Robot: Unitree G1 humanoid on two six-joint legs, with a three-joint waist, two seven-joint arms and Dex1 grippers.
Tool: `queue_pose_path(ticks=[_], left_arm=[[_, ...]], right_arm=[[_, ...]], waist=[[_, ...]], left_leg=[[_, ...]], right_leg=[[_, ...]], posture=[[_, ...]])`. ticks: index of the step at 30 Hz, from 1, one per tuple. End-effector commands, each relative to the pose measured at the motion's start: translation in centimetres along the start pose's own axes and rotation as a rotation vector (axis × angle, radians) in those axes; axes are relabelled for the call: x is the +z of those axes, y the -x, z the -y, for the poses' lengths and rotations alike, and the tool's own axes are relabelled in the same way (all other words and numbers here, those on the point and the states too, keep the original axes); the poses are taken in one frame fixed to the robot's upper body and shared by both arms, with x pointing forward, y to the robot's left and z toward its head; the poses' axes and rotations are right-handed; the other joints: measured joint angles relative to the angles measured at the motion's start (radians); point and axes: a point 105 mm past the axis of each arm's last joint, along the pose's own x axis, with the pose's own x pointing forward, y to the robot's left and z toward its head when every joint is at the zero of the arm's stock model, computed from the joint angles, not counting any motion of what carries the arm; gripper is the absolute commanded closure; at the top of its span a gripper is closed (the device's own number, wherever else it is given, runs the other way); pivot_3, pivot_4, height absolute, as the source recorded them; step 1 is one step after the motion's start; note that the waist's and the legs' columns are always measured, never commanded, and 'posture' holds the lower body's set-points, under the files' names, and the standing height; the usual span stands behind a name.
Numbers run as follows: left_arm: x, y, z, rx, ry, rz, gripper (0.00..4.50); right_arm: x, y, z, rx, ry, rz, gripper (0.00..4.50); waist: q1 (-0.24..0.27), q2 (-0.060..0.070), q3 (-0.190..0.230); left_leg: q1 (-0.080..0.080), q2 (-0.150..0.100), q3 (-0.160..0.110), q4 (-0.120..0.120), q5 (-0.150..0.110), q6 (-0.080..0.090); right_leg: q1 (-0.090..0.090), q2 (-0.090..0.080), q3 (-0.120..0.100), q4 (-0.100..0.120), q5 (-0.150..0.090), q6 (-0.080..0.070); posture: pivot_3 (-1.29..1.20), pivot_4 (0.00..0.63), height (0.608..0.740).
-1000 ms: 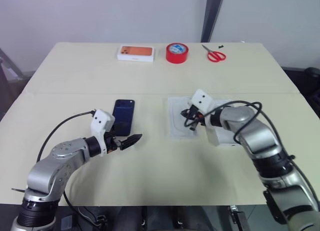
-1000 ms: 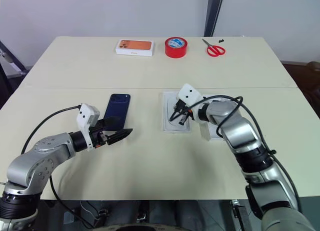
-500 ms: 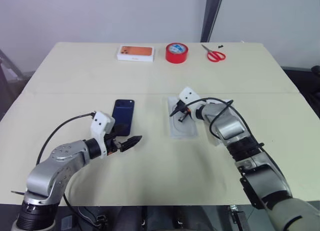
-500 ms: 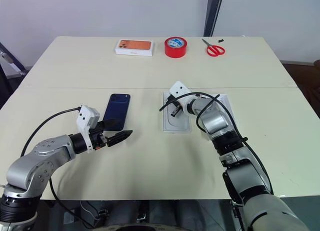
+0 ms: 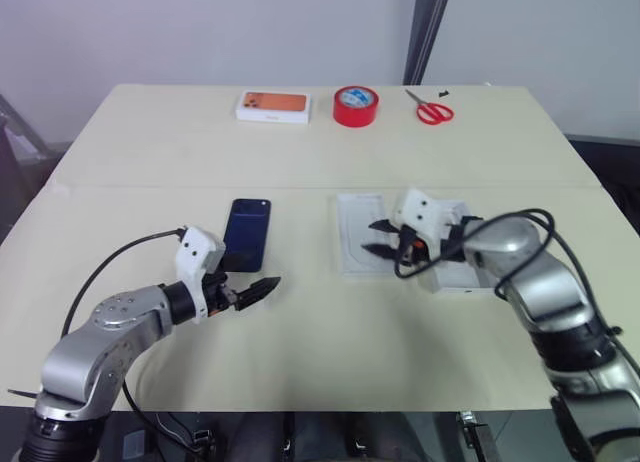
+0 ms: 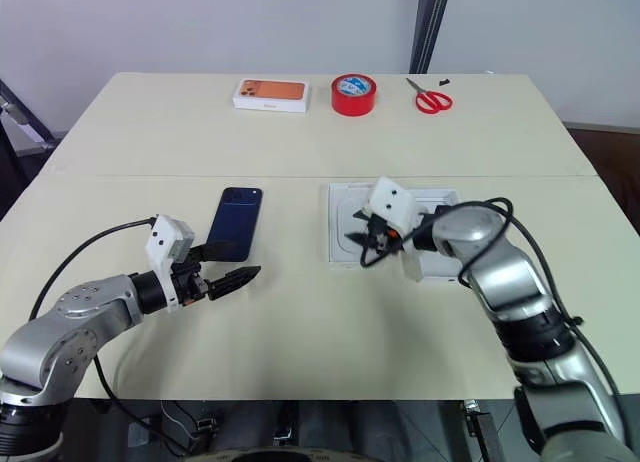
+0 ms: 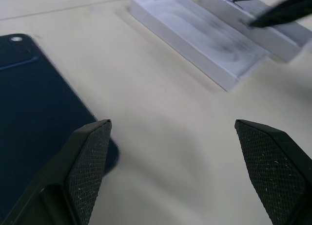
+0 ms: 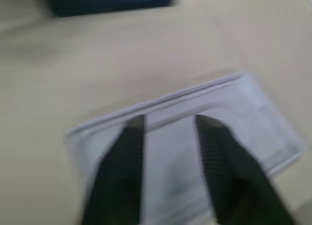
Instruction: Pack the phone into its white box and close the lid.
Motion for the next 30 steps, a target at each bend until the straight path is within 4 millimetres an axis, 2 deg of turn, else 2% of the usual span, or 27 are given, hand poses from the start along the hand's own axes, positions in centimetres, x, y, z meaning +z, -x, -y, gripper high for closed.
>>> queue_pose_path(ticks=[1,9,17,21,24,28,30], left_arm=[[0.5,0.0,2.7,-0.151,-0.106,-0.003,0.23],[0.3,0.0,3.1,-0.198,-0.152,-0.030,0.23],[-0.4,0.3,2.9,-0.177,-0.156,-0.054,0.23],[-0.5,0.4,2.8,-0.165,-0.152,-0.055,0.23],[-0.5,0.2,2.8,-0.162,-0.152,-0.051,0.23],[-0.4,0.1,2.6,-0.156,-0.155,-0.045,0.23],[-0.3,0.1,2.4,-0.148,-0.158,-0.043,0.23]], right_arm=[[0.0,0.1,-3.2,0.124,0.047,-0.005,1.61],[-2.4,-1.3,-2.5,0.061,0.088,-0.086,1.61],[-1.1,-0.8,-2.6,0.081,0.112,-0.030,1.61],[0.1,-0.6,-1.5,0.040,0.107,0.007,1.61],[-0.6,-1.1,-0.8,0.021,0.118,-0.026,1.61],[-1.7,-1.8,-0.9,0.034,0.126,-0.055,1.61],[-2.0,-2.1,-1.0,0.041,0.131,-0.061,2.13]], waist=[[-0.005,0.001,0.000],[-0.001,0.001,0.000],[-0.001,0.001,0.000],[-0.001,0.001,0.000],[-0.002,0.001,0.000],[0.001,0.001,0.000],[0.000,0.001,0.000]], left_leg=[[0.001,0.000,0.000,-0.001,0.000,0.000],[0.001,0.000,0.000,0.000,0.000,0.000],[0.001,0.000,0.000,0.000,0.000,0.000],[0.001,0.000,0.000,0.000,0.000,0.000],[0.001,0.000,0.000,0.000,0.000,0.000],[0.001,0.000,0.000,0.000,0.000,0.000],[0.001,0.000,0.000,0.000,0.000,0.000]], right_leg=[[0.000,0.000,0.000,0.000,0.000,0.000],[0.000,0.000,0.000,-0.001,0.000,-0.001],[0.000,0.000,0.000,-0.001,0.000,0.000],[0.000,0.000,0.000,-0.001,0.000,0.000],[0.000,0.000,0.000,0.000,0.000,0.000],[0.001,0.000,0.000,-0.001,0.000,0.000],[0.001,0.000,0.000,-0.001,0.000,0.000]], posture=[[0.00,0.150,0.725],[0.00,0.150,0.725],[0.00,0.150,0.725],[0.00,0.150,0.725],[0.00,0.150,0.725],[0.00,0.150,0.725],[0.00,0.150,0.725]])
